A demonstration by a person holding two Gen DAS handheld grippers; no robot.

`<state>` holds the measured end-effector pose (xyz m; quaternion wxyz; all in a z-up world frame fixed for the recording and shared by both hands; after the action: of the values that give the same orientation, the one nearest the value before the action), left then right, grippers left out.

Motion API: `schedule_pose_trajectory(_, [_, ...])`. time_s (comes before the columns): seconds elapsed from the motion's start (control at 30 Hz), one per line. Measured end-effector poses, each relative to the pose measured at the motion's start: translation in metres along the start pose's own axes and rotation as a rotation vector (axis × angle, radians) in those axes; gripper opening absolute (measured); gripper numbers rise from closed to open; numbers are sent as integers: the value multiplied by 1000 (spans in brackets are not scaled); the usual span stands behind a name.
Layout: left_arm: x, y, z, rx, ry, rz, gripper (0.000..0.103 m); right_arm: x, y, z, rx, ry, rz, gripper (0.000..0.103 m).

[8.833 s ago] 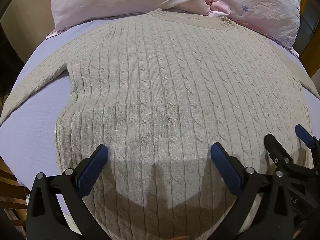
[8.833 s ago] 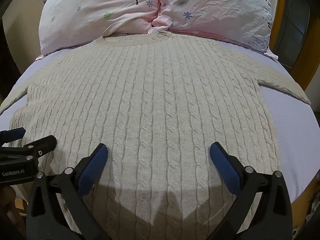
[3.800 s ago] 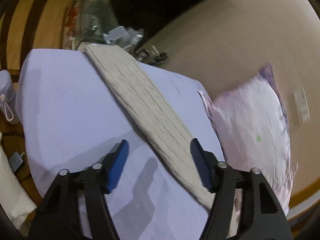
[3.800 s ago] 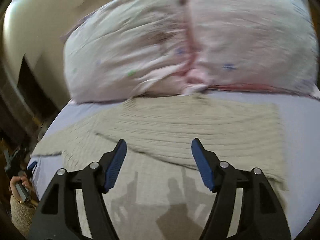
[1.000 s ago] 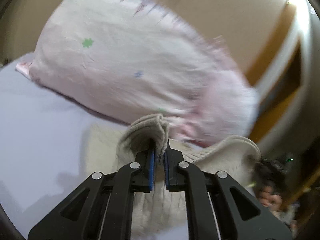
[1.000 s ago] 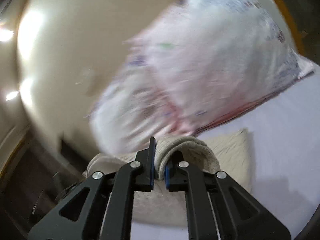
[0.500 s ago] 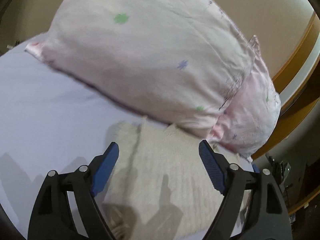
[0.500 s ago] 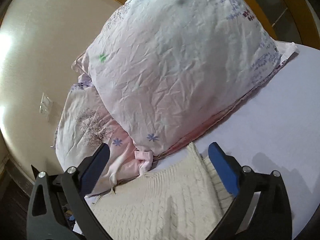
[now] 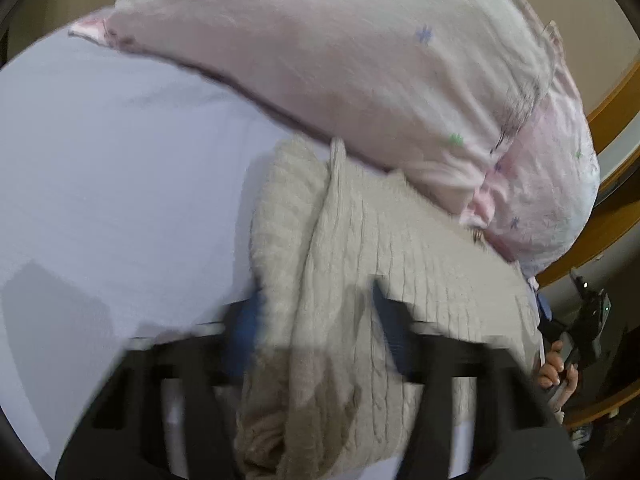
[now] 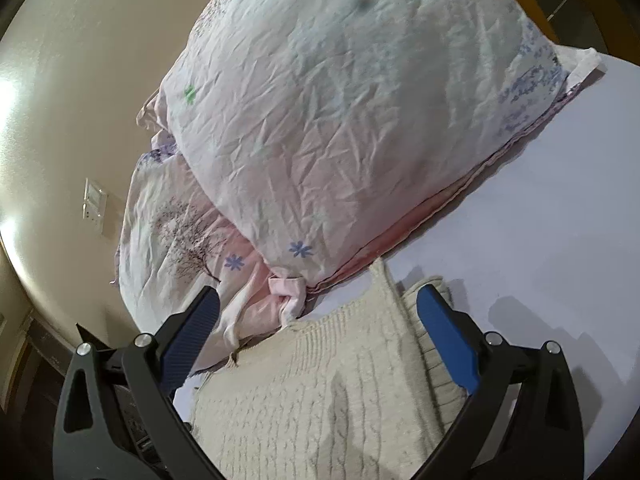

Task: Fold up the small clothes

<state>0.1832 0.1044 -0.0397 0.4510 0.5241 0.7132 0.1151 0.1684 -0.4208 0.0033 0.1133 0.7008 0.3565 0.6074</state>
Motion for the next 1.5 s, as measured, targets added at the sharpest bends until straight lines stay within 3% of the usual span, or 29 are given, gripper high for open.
schedule_pose_trajectory(0.03, [1,-3,1,24,-32,-41,20,2,1,1,3,8,1,99])
schedule_pose_trajectory(0.17, [-23,4,-16,0,-202,-170,16,5,8,-7,-15,43,13,99])
schedule_pose_trajectory(0.33, [-150,14,-19,-7,-550,-158,15,-3,25,-24,-81,69,51,99])
schedule_pose_trajectory(0.4, [-207,-1,13,79,-696,-187,16,-11,31,-26,-85,45,43,99])
schedule_pose_trajectory(0.43, [-229,-11,32,131,-731,-201,18,-16,33,-25,-76,31,43,99])
schedule_pose_trajectory(0.47, [-256,-29,61,226,-750,-220,19,-21,35,-24,-66,22,51,99])
schedule_pose_trajectory(0.53, [-280,-52,93,340,-738,-258,19,-35,37,-20,-20,22,107,99])
schedule_pose_trajectory(0.6, [-288,-66,101,400,-788,-306,19,-43,37,-15,52,43,161,99])
schedule_pose_trajectory(0.63, [-287,-64,96,389,-809,-300,19,-44,36,-13,82,42,170,100])
schedule_pose_trajectory(0.7, [-272,-46,74,278,-781,-225,25,-46,32,-6,150,30,181,101])
schedule_pose_trajectory(0.73, [-261,-36,64,217,-742,-186,41,-46,28,-2,190,23,182,101])
schedule_pose_trajectory(0.77, [-248,-26,55,158,-687,-145,60,-45,24,0,219,16,176,101])
schedule_pose_trajectory(0.83, [-215,-12,39,57,-478,-33,69,-43,13,9,289,-23,142,101])
schedule_pose_trajectory(0.9, [-196,-15,38,61,-377,27,70,-40,1,16,348,-66,93,101])
schedule_pose_trajectory(1.0, [-174,-30,49,130,-280,73,70,-39,-14,23,407,-103,44,101])
schedule_pose_trajectory(1.1, [-169,-50,56,180,-277,83,74,-33,-22,25,421,-104,0,100])
schedule_pose_trajectory(1.2, [-175,-66,62,203,-265,111,83,-28,-28,24,426,-98,-38,93])
schedule_pose_trajectory(1.33, [-186,-79,67,168,-259,170,87,-26,-35,28,444,-114,-86,49])
schedule_pose_trajectory(1.4, [-191,-81,69,155,-275,191,84,-28,-37,30,445,-77,-29,41])
schedule_pose_trajectory(1.47, [-193,-80,73,160,-263,204,59,-25,-38,27,430,-44,-15,35])
schedule_pose_trajectory(1.5, [-187,-75,66,163,-295,186,50,-21,-38,26,424,-17,-4,35])
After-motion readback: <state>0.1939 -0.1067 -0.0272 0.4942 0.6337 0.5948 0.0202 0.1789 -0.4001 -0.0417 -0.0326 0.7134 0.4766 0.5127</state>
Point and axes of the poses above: each gripper's, at about its wrist camera, not at the fingertips, and z roughly the way its jaws point, x to its left, y to its top, the point moved 3 cm from there along z, roughly the way its jaws point, and after that the axes turned 15 degrees about -x, right-handed, at the moved point
